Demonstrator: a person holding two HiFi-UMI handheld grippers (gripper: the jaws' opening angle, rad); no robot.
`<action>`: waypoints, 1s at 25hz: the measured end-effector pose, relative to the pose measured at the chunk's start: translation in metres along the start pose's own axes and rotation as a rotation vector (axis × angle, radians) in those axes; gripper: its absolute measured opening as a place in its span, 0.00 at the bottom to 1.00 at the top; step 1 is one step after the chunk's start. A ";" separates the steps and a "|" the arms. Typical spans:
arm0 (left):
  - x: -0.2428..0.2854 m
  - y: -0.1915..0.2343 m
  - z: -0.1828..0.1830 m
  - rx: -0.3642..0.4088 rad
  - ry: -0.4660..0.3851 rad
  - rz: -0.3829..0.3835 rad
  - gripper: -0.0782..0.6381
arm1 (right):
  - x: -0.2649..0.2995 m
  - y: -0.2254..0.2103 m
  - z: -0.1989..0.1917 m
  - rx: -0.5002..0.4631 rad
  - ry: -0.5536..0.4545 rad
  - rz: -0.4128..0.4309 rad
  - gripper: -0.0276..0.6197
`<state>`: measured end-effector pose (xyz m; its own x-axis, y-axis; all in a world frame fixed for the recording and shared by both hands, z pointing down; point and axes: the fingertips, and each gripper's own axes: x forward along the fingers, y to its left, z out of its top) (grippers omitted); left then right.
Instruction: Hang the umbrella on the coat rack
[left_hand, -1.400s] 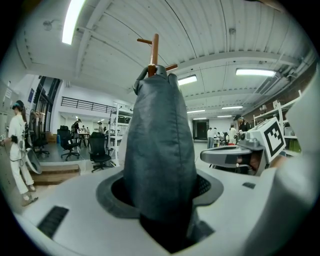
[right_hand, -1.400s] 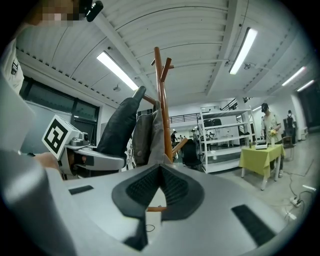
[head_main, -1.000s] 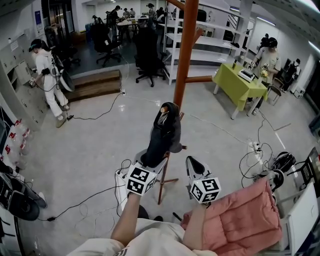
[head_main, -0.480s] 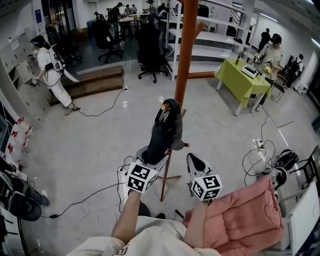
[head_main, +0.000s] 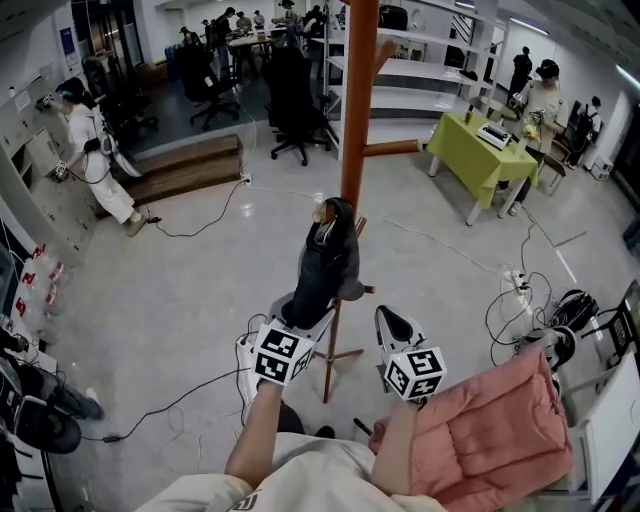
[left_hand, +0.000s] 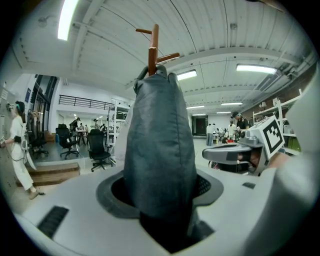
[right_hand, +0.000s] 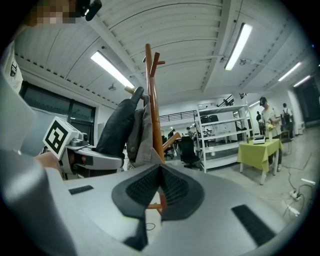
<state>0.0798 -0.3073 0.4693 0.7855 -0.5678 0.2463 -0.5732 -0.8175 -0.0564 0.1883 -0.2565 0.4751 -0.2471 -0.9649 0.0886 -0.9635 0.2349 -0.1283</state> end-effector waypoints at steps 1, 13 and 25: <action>0.000 0.000 0.000 0.000 0.000 -0.002 0.47 | -0.001 -0.001 0.001 0.001 0.000 -0.002 0.05; 0.005 0.000 -0.003 0.001 0.002 -0.012 0.47 | -0.007 -0.015 0.002 0.020 -0.009 -0.028 0.05; 0.014 -0.002 -0.007 0.009 0.013 -0.020 0.47 | -0.006 -0.023 0.002 0.018 -0.013 -0.036 0.05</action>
<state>0.0907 -0.3131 0.4796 0.7938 -0.5499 0.2598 -0.5552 -0.8296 -0.0597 0.2122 -0.2565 0.4758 -0.2104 -0.9743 0.0811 -0.9698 0.1975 -0.1430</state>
